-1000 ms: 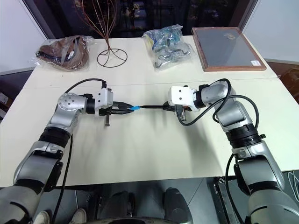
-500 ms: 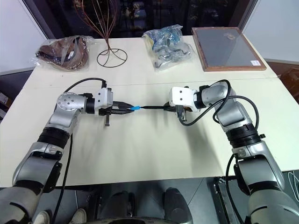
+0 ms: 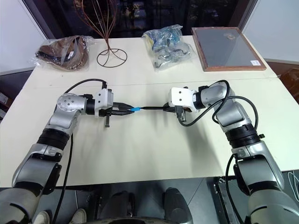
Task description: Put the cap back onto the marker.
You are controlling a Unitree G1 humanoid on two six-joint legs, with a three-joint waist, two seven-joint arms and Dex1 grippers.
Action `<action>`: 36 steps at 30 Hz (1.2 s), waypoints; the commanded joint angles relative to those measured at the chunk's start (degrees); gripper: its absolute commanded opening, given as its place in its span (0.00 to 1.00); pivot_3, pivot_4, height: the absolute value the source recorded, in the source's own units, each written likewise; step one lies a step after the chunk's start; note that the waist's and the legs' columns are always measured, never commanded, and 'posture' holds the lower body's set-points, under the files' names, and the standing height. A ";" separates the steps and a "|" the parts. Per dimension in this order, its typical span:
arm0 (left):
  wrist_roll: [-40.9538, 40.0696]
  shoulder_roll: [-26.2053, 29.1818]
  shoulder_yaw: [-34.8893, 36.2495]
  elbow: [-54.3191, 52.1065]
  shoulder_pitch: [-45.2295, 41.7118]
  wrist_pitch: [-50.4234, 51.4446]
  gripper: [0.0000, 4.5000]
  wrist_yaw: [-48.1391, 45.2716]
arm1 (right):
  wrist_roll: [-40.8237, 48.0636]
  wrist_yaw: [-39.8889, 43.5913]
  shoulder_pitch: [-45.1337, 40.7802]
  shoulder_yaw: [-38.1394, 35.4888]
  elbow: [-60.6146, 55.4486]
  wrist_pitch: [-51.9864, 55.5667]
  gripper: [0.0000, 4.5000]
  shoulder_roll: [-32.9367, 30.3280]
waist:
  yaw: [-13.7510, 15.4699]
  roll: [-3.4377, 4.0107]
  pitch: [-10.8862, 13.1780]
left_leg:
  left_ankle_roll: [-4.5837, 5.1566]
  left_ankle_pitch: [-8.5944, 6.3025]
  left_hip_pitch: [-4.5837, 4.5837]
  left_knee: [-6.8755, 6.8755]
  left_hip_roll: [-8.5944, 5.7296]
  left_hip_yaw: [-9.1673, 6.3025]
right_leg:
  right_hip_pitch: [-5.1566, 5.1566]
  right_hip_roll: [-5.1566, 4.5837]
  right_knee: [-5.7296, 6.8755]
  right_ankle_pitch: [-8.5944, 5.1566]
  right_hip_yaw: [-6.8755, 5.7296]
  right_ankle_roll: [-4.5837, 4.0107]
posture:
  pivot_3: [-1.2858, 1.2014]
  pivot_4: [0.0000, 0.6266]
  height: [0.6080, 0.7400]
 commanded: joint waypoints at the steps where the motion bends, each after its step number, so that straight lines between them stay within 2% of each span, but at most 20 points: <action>1: -0.53 0.33 1.19 -1.51 -0.35 -0.08 0.00 0.17 | 0.84 -0.46 -0.58 -0.54 -2.40 -0.08 0.10 0.11 | 0.00 0.00 0.00 | 0.00 0.00 0.00 0.00 0.00 0.00 | 0.00 0.00 0.00 0.00 0.00 0.00 | 0.52 0.24 1.00; 36: 5.85 0.20 -0.91 -3.55 0.00 -1.49 0.00 4.20 | -5.36 -3.72 -2.76 4.06 -2.23 -1.74 0.10 1.63 | -0.02 0.00 0.00 | 0.00 0.00 0.00 0.01 -0.01 0.00 | -0.04 0.00 0.06 0.00 0.00 0.00 | 0.52 0.24 1.00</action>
